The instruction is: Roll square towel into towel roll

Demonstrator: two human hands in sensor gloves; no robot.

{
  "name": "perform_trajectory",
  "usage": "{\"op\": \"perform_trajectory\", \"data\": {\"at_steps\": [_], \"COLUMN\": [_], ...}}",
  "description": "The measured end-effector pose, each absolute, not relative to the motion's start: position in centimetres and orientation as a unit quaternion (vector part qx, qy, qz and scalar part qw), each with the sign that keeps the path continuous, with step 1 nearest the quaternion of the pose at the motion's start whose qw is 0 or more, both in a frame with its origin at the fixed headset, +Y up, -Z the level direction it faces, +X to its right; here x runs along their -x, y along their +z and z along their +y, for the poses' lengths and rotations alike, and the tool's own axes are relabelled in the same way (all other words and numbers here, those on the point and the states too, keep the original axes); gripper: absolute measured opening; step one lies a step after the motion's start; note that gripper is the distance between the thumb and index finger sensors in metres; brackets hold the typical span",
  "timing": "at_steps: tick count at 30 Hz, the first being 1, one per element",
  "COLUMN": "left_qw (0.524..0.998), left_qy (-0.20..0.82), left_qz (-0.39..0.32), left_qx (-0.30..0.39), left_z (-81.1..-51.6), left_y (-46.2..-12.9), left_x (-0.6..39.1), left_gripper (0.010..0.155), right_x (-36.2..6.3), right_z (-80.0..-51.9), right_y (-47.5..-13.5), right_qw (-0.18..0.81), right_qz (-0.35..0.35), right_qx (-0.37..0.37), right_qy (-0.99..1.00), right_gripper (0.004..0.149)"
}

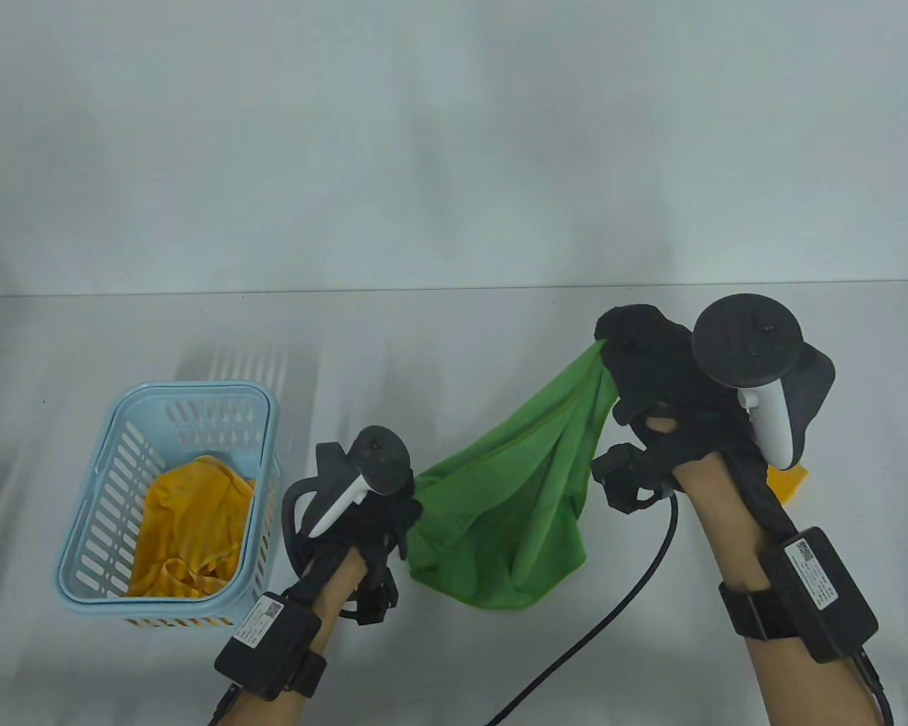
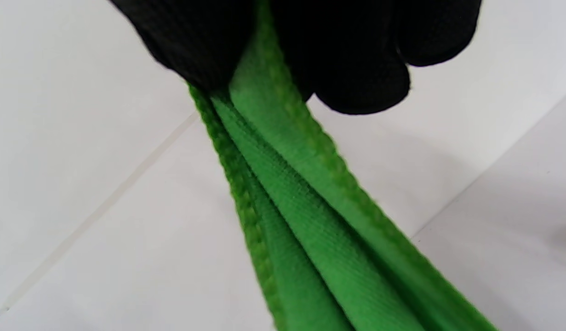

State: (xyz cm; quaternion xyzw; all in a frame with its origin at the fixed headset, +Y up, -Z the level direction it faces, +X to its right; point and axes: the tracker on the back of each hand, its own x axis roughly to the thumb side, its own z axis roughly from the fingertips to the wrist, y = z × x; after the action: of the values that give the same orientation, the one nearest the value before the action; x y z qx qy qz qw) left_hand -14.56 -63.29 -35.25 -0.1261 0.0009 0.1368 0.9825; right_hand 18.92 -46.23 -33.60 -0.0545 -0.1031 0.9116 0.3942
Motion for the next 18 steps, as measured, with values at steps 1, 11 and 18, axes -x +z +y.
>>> {"op": "perform_trajectory", "data": {"at_steps": [1,11,18], "left_qw": [0.983,0.984,0.967], "left_qy": [0.136,0.163,0.249], "left_qz": [0.006,0.053,0.057], "left_qx": [0.119,0.045,-0.014], "left_z": [-62.5,-55.6,-51.7], "left_y": [-35.3,-35.2,-34.3], "left_x": [15.1,20.4,22.8], "left_gripper": [0.042,0.042,0.044], "right_x": [-19.3,-23.6,-25.3], "right_z": [-46.4,-48.3,-48.3], "right_y": [-33.6,-33.5,-32.7], "right_qw": [0.393,0.373,0.373], "right_qz": [-0.102,-0.084,-0.081], "right_qx": [0.057,0.078,0.077], "right_qy": [0.912,0.921,0.921], "right_gripper": [0.039,0.038,0.039]}}
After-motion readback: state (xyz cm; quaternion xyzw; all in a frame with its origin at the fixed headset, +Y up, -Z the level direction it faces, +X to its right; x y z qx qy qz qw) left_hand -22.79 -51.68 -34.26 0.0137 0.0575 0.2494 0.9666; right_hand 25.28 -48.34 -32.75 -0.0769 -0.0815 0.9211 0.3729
